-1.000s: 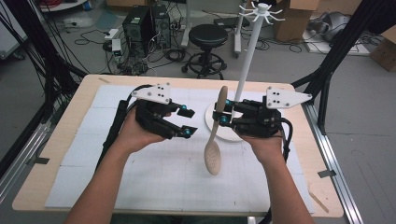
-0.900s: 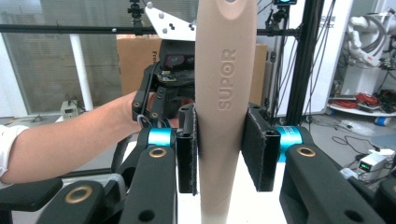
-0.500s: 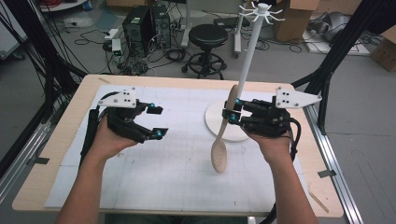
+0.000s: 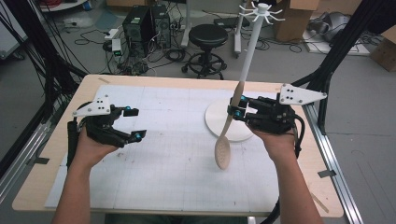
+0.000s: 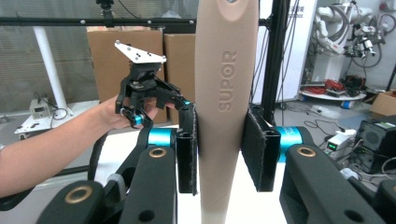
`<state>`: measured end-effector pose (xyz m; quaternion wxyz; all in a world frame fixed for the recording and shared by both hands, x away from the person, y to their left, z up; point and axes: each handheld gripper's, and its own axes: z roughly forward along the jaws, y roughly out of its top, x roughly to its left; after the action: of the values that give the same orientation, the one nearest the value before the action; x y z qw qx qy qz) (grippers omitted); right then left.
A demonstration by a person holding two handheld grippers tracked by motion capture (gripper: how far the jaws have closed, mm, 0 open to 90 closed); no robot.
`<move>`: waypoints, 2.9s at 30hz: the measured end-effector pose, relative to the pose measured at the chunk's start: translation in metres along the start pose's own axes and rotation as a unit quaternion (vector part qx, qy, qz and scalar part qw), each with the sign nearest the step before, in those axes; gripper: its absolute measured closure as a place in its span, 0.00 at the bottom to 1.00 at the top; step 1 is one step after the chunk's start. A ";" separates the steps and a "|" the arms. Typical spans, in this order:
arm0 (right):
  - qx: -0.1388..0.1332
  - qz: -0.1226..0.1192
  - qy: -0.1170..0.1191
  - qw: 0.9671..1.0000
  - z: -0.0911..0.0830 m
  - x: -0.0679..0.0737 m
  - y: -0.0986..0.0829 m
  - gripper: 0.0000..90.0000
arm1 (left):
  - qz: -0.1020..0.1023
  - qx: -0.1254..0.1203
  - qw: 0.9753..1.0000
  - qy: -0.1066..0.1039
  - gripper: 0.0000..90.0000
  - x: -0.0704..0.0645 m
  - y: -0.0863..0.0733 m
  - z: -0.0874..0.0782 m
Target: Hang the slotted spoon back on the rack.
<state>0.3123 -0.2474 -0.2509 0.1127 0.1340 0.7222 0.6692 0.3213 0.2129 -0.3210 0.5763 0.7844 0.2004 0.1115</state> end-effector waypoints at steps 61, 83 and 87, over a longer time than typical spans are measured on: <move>0.074 0.031 -0.179 0.981 -0.050 -0.133 0.085 0.76 | -0.009 -0.032 0.999 0.020 0.07 0.004 -0.025 -0.016; 0.081 0.044 -0.189 0.978 -0.046 -0.142 0.087 0.76 | -0.009 -0.028 0.999 0.021 0.07 0.005 -0.026 -0.015; 0.081 0.041 -0.186 0.978 -0.043 -0.142 0.088 0.76 | -0.011 -0.027 0.999 0.025 0.07 0.006 -0.027 -0.015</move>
<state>0.4342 -0.3305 -0.1626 0.2061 0.2941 0.7343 0.5760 0.3157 0.2353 -0.3426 0.5936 0.7631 0.2199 0.1302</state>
